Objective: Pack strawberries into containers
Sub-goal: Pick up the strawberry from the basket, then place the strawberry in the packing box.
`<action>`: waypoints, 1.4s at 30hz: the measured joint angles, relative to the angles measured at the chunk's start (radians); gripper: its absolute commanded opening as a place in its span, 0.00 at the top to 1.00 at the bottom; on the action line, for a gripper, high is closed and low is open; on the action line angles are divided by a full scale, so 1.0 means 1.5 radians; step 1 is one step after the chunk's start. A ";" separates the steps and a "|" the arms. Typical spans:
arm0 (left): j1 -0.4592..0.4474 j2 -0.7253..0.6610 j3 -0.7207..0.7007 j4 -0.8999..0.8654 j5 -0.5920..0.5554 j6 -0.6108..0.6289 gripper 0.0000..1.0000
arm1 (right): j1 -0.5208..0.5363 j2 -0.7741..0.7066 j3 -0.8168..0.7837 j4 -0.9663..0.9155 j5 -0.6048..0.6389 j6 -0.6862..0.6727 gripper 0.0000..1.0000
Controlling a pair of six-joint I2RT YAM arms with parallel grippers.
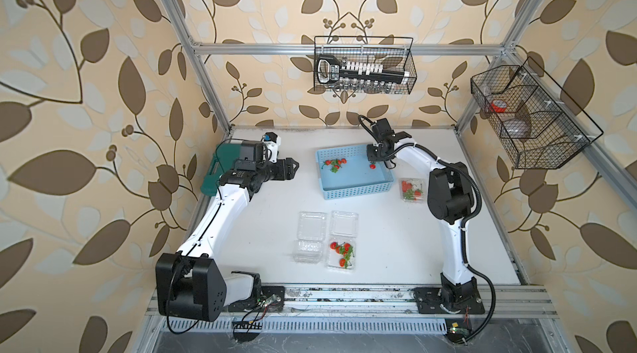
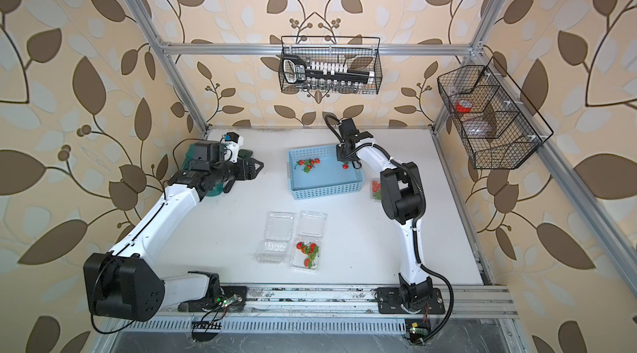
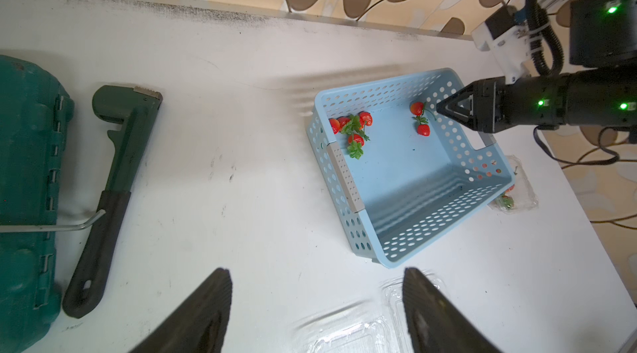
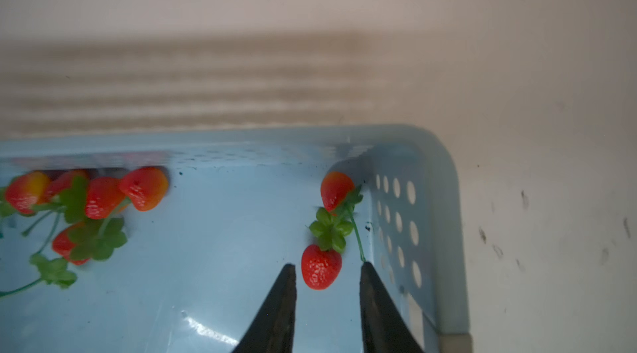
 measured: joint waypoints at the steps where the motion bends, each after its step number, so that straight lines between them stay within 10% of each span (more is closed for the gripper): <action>1: 0.000 0.000 0.000 0.000 0.000 0.000 0.21 | 0.000 0.001 -0.008 -0.003 -0.002 0.000 0.61; 17: 0.000 0.000 0.000 0.000 0.000 0.000 0.20 | 0.000 0.085 0.052 -0.033 0.037 -0.045 0.58; 42: -0.004 0.000 0.000 0.000 0.000 0.000 0.21 | -0.002 0.101 0.087 -0.040 0.039 -0.044 0.97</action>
